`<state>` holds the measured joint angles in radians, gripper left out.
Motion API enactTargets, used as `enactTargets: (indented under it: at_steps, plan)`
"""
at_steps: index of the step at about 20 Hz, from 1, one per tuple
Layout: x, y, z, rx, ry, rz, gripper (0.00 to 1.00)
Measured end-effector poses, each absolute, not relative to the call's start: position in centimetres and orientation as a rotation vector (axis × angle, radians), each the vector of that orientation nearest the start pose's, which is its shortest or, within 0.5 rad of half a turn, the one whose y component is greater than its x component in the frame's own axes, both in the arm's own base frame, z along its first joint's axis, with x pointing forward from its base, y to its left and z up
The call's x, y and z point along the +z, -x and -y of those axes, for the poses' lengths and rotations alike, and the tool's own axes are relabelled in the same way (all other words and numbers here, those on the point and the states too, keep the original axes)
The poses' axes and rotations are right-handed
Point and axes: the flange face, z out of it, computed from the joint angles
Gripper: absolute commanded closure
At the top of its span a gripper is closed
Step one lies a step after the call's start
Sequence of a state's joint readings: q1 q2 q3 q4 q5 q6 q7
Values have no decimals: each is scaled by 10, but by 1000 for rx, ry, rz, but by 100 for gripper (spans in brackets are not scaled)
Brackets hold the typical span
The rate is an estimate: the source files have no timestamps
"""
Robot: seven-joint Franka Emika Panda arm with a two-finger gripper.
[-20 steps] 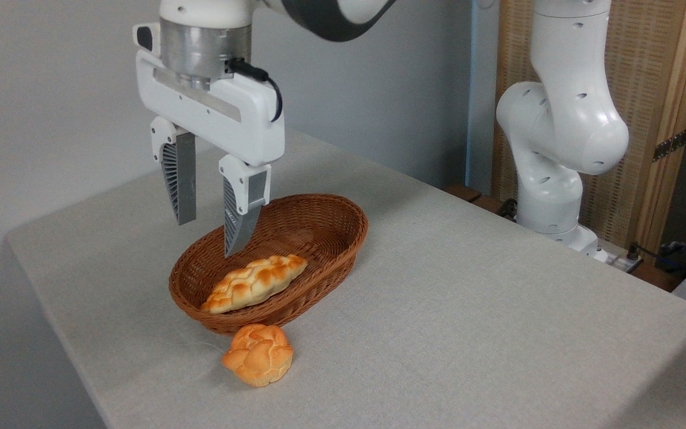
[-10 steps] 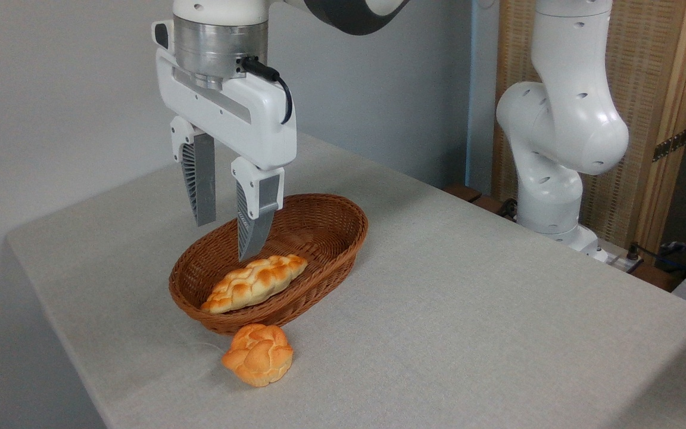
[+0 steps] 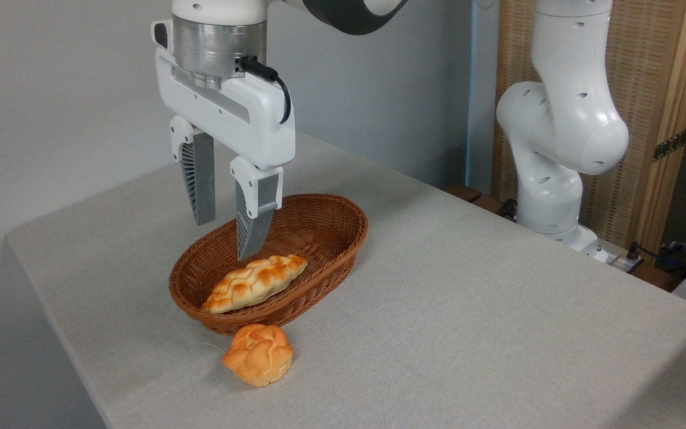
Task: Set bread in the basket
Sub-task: 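Raise the open gripper up away from the basket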
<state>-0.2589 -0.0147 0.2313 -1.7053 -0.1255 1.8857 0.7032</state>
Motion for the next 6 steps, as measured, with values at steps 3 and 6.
enactTargets:
  at_steps: [3,6]
  plan:
    - [599,-576,23,-359,2982,-1090,0]
    - [599,-576,24,-358,2980,-1091,0]
